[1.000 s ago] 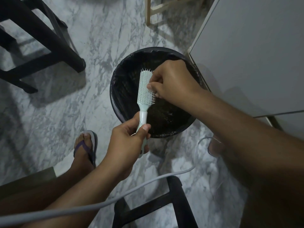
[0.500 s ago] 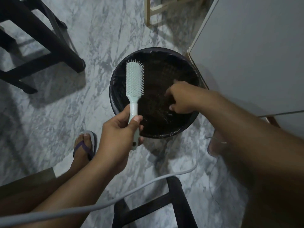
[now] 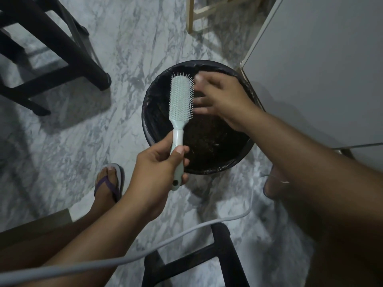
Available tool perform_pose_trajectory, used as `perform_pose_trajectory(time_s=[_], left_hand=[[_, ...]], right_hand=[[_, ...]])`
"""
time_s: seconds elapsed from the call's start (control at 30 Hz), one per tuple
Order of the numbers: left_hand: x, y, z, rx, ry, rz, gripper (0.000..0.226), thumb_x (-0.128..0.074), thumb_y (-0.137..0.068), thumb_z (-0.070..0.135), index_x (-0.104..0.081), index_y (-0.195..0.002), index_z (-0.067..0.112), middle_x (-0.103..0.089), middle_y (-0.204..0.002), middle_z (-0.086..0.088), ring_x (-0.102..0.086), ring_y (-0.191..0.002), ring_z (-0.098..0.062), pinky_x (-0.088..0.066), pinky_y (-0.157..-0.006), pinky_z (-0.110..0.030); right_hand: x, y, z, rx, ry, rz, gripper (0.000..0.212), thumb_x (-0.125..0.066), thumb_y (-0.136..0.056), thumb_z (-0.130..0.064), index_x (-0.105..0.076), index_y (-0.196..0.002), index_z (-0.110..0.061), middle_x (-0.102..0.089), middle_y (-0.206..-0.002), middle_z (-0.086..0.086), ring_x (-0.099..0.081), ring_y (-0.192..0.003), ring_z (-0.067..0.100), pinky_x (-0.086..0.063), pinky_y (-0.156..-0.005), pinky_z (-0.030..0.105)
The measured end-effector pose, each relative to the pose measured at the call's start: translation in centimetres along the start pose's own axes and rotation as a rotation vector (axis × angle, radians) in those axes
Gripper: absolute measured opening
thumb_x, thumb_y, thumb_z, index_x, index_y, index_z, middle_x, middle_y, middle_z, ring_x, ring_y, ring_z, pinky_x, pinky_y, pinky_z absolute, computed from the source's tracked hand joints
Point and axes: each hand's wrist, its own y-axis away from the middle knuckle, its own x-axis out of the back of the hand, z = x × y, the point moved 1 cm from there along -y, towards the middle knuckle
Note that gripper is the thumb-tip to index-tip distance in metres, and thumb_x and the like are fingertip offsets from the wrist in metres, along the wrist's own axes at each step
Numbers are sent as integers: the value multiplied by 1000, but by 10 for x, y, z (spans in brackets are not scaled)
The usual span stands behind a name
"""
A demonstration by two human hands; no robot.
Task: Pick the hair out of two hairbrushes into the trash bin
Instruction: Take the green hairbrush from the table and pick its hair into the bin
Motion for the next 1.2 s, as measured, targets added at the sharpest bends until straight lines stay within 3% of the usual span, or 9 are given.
perform_pose_trajectory(time_s=[0.1,0.3,0.4,0.5,0.7,0.77,0.87,0.97,1.2], left_hand=[[-1,4,-5,42,-4,-38,38,-56,-98,9,-63,-133,24,-68,-92,1,-59,-71,-10,-49,-58,-26],[-4,9,-16,67,-25,-41,41,-55,-99,11,-60,-137,25,-68,-96,0,-60,-74,-10,-50,-61,-27],[-5,12,-17,62,-36,-44,42,-55,-98,10,-60,-137,26,-69,-96,1,-60,-72,-8,-49,-61,-28],[-7,13,-15,49,-50,-52,41,-57,-97,10,-62,-134,28,-72,-94,3,-62,-71,-6,-50,-61,-27],[-8,12,-8,10,-49,-52,40,-58,-97,10,-63,-131,30,-73,-93,5,-61,-73,-8,-51,-60,-27],[-6,13,-10,37,-41,-45,41,-58,-97,10,-63,-133,28,-72,-96,3,-61,-75,-9,-51,-61,-27],[-3,12,-12,25,-73,-45,41,-57,-97,8,-62,-134,27,-72,-97,2,-59,-75,-10,-50,-61,-28],[-1,11,-14,-7,-156,-48,43,-59,-96,10,-62,-133,31,-74,-93,6,-59,-74,-6,-51,-63,-26],[-2,14,-29,4,-235,12,43,-61,-95,9,-62,-132,31,-77,-103,-1,-61,-71,-2,-52,-61,-24]], right_hand=[[-7,8,-3,36,97,-129,52,-76,-88,-18,-57,-134,-1,-72,-116,7,-74,-98,17,-61,-68,27],[3,5,-8,245,647,-35,42,-77,-86,-30,-72,-108,6,-65,-128,19,-67,-90,-11,-58,-62,13],[8,8,-15,333,801,-13,30,-67,-94,-32,-76,-102,-4,-77,-96,13,-73,-61,10,-61,-62,32],[17,8,-23,379,879,64,25,-57,-100,-29,-72,-96,-9,-73,-69,7,-67,-47,6,-59,-59,36],[33,5,-31,568,809,344,34,-44,-105,-31,-63,-91,-6,-66,-64,4,-66,-48,10,-56,-52,42],[41,3,-40,629,809,442,37,-47,-102,-35,-68,-89,-7,-71,-71,5,-67,-58,14,-57,-62,41],[36,13,-42,617,846,208,33,-67,-89,-45,-73,-108,-19,-73,-102,-1,-65,-82,2,-53,-78,18],[19,23,-28,463,957,-107,67,-76,-75,-59,-58,-135,-33,-58,-134,-13,-54,-119,-1,-42,-98,16],[18,12,-23,358,848,-112,18,-77,-82,-41,-78,-96,-28,-73,-90,-12,-67,-85,0,-57,-81,29]])
